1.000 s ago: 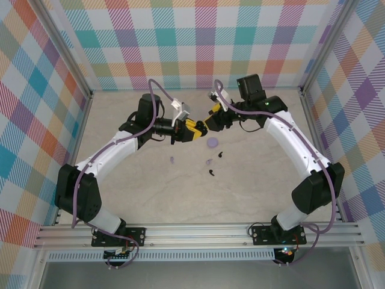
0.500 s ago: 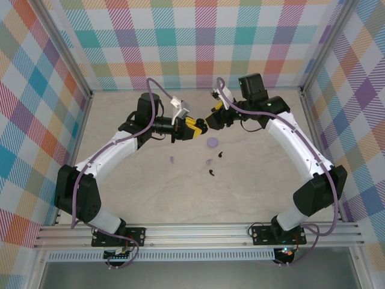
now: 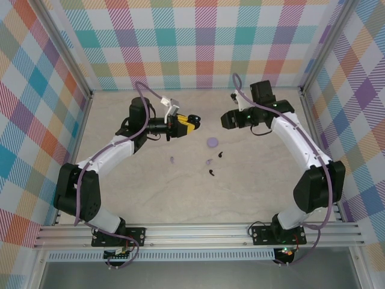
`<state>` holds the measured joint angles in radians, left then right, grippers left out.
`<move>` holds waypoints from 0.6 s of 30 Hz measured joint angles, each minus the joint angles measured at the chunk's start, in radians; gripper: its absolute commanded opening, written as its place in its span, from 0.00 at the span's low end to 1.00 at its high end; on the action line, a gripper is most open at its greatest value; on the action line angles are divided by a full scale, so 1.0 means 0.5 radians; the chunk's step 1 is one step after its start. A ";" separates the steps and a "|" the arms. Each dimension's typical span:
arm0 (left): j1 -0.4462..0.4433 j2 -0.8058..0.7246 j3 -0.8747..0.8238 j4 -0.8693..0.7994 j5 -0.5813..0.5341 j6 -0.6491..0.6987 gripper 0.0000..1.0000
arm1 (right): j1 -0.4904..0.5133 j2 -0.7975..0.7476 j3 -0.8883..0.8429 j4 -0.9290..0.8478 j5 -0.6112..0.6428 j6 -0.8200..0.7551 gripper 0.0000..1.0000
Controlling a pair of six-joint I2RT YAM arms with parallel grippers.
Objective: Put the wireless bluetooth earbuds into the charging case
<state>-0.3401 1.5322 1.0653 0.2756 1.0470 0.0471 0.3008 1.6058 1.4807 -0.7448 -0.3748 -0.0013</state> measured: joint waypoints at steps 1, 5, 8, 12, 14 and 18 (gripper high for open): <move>0.011 0.000 -0.024 0.025 0.002 -0.014 0.17 | 0.002 0.029 -0.032 -0.002 -0.002 0.024 0.56; 0.059 -0.001 -0.113 0.092 0.020 -0.065 0.17 | 0.020 0.124 -0.143 -0.002 -0.029 0.079 0.55; 0.076 -0.002 -0.141 0.095 0.021 -0.073 0.17 | 0.075 0.183 -0.201 -0.003 -0.028 0.090 0.53; 0.076 -0.015 -0.147 0.099 0.021 -0.073 0.17 | 0.156 0.262 -0.256 0.007 0.003 0.117 0.49; 0.076 -0.023 -0.147 0.098 0.022 -0.072 0.17 | 0.175 0.288 -0.289 0.007 0.031 0.140 0.47; 0.076 -0.030 -0.147 0.088 0.022 -0.070 0.17 | 0.170 0.354 -0.299 0.011 0.097 0.182 0.43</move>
<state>-0.3019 1.5173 0.9916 0.3195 1.0580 0.0120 0.3859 1.7828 1.3312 -0.7395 -0.3264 0.0895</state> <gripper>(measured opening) 0.221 0.445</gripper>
